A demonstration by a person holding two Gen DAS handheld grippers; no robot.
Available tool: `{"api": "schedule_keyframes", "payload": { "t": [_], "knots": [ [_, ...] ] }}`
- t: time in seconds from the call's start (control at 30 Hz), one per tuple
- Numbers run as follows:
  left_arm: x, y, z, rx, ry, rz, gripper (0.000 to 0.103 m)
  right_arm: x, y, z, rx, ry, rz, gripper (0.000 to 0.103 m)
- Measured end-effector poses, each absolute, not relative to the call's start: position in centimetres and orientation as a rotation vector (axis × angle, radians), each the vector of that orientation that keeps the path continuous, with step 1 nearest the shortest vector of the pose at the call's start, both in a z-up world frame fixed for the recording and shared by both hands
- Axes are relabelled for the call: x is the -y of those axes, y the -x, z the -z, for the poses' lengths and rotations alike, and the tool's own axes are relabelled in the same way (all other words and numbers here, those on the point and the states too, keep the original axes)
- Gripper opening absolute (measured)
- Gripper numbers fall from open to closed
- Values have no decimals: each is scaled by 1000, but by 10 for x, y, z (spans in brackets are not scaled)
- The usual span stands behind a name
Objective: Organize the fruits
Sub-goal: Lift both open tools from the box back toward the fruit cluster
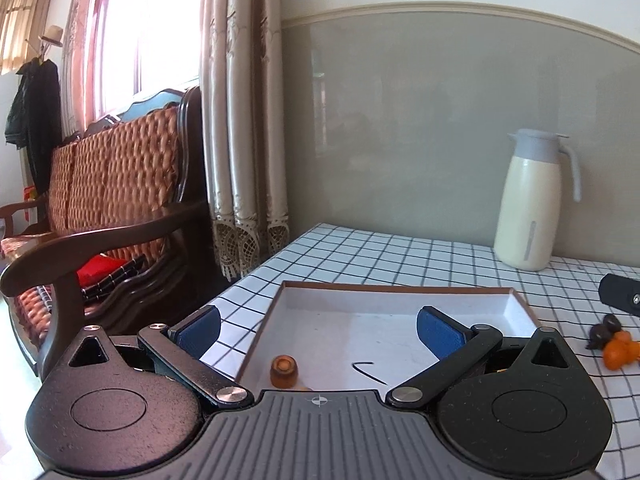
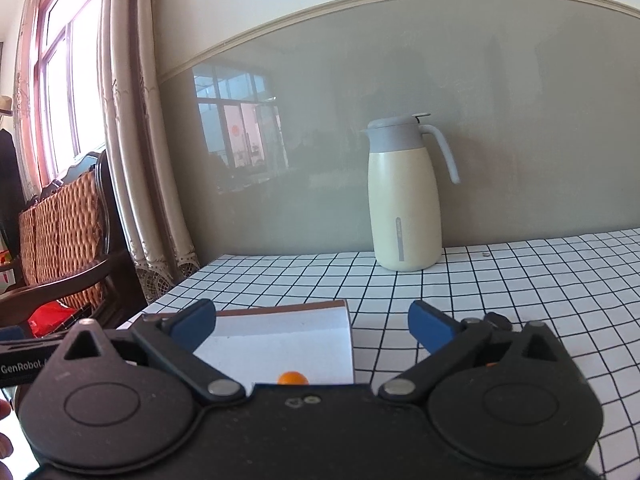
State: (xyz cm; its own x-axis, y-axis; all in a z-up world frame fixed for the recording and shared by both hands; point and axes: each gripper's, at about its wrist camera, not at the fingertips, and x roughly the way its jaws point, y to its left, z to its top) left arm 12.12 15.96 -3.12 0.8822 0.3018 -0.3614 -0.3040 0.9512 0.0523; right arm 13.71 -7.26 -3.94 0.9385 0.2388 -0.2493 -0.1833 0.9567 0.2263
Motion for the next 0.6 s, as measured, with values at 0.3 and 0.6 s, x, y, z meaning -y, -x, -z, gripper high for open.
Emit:
{"api": "schedule_keyframes", "payload": {
  "t": [0.3, 0.6],
  "knots": [
    [-117, -103, 28, -380, -25, -208, 103, 112, -107, 50, -274, -220, -148, 97],
    [-67, -96, 40, -407, -55, -76, 103, 158, -86, 71, -281, -267, -48, 97]
  ]
}}
